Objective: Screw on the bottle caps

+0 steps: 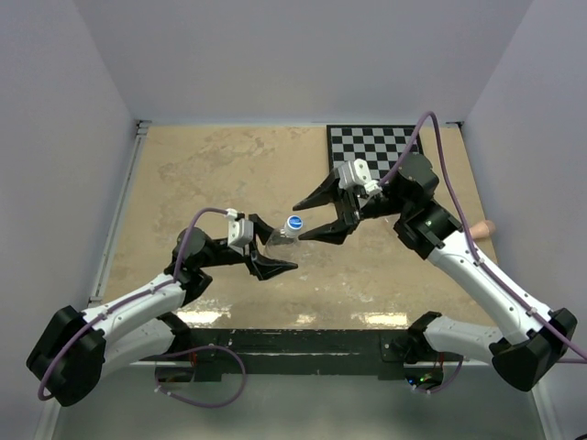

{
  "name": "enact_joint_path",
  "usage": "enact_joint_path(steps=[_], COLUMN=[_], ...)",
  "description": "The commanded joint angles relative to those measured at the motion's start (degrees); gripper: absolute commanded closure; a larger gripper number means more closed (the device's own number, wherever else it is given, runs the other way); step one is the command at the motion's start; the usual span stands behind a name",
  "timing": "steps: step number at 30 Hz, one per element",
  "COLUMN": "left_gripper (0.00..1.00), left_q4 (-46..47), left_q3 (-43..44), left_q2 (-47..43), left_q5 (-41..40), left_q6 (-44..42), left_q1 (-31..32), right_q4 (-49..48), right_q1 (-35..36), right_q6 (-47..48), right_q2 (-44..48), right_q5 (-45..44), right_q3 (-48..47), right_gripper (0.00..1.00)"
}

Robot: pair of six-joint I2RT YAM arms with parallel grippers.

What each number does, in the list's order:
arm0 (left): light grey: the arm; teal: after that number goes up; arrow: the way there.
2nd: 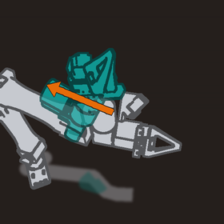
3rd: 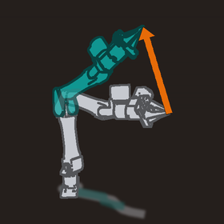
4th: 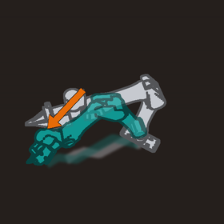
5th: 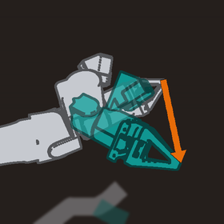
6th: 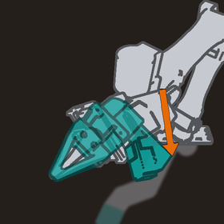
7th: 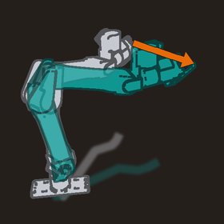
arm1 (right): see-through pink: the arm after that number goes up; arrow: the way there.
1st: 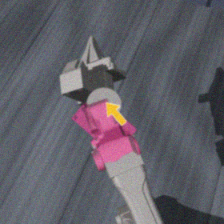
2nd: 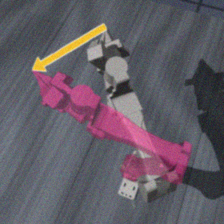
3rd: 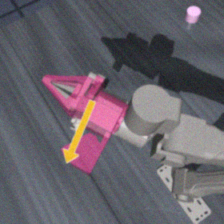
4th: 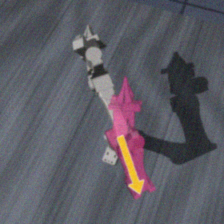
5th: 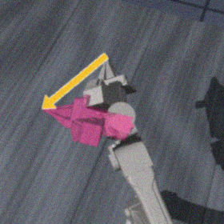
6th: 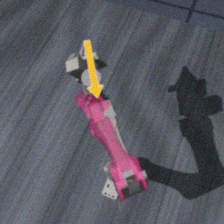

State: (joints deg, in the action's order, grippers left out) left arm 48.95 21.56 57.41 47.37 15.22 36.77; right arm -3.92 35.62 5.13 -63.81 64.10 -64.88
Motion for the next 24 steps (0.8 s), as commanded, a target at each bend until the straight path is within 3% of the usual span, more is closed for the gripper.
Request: enact_joint_path(steps=[1,24], left_gripper=[1.00,1.00], left_q4=[1.6,-1.8], left_q3=[2.8,4.5], left_q2=[0.3,-0.4], left_q5=[2.4,2.4], left_q6=[-2.2,-4.5], left_q1=[0.0,0.9], right_q4=[-1.4,-1.4], right_q1=[0.0,0.6], right_q6=[-0.9,-1.3], right_q2=[-0.5,-1.6], right_q5=[2.0,3.1], right_q3=[-0.8,-0.5], right_gripper=[0.42,0.68])
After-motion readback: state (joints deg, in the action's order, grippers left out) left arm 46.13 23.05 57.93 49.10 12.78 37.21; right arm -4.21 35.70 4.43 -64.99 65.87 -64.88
